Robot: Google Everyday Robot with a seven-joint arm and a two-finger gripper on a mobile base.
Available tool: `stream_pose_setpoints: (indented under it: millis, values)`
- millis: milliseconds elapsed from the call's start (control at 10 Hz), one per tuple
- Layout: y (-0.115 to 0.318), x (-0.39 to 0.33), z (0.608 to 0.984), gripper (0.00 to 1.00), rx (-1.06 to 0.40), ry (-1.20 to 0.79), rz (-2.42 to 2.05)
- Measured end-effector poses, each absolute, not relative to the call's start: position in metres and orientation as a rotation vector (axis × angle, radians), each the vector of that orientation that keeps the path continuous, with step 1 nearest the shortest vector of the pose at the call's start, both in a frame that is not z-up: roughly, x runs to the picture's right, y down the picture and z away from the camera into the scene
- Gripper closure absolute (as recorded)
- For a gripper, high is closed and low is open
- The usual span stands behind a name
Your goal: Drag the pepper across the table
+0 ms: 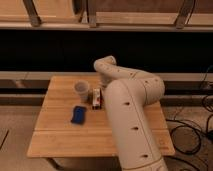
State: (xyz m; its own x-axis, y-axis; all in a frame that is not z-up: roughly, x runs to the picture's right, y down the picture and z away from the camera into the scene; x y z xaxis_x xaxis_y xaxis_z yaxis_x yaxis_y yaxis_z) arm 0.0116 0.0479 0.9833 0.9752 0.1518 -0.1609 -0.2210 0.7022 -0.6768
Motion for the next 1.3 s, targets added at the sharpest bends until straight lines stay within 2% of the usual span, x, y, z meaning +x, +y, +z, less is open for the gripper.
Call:
stream_pose_setpoints:
  millis: [200,300,700,1300]
  values:
    - [0.045,0.007,0.982,0.97,-0.756,0.070,0.209]
    - [0.044,0.002,0.980,1.00,-0.755,0.053,0.206]
    - [0.042,-0.017,0.962,1.00,-0.753,0.021,0.182]
    - [0.062,-0.040,0.956,1.00,-0.810,0.030,0.150]
